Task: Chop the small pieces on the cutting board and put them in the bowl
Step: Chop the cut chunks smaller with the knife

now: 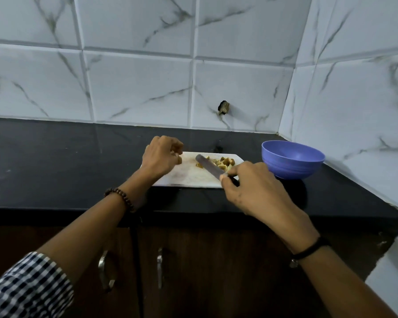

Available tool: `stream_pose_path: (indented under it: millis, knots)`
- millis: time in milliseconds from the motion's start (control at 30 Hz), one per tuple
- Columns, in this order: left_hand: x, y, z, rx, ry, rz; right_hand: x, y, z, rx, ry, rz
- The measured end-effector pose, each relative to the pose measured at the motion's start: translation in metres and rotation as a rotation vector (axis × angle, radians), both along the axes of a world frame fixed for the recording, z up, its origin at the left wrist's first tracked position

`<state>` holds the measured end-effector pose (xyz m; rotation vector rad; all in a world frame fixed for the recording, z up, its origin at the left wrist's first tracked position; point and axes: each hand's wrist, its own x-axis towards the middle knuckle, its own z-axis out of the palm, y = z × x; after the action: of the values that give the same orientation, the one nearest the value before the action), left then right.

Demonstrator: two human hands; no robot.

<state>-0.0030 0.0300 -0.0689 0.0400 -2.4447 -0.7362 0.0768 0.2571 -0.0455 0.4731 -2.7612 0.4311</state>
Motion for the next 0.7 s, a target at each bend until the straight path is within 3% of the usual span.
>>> stream_pose_path:
  millis: [300,533,700]
  knots:
    - [0.006,-0.023,0.0,-0.043,-0.014,0.011,-0.011,-0.005,-0.009,0.063,0.006,-0.055]
    - [0.001,-0.01,0.0,-0.536,-0.117,0.083,-0.012,-0.002,-0.013,0.028,0.045,-0.023]
    - [-0.003,-0.001,0.003,-0.46,-0.085,0.085,-0.018,0.002,-0.016,0.053,0.02,-0.042]
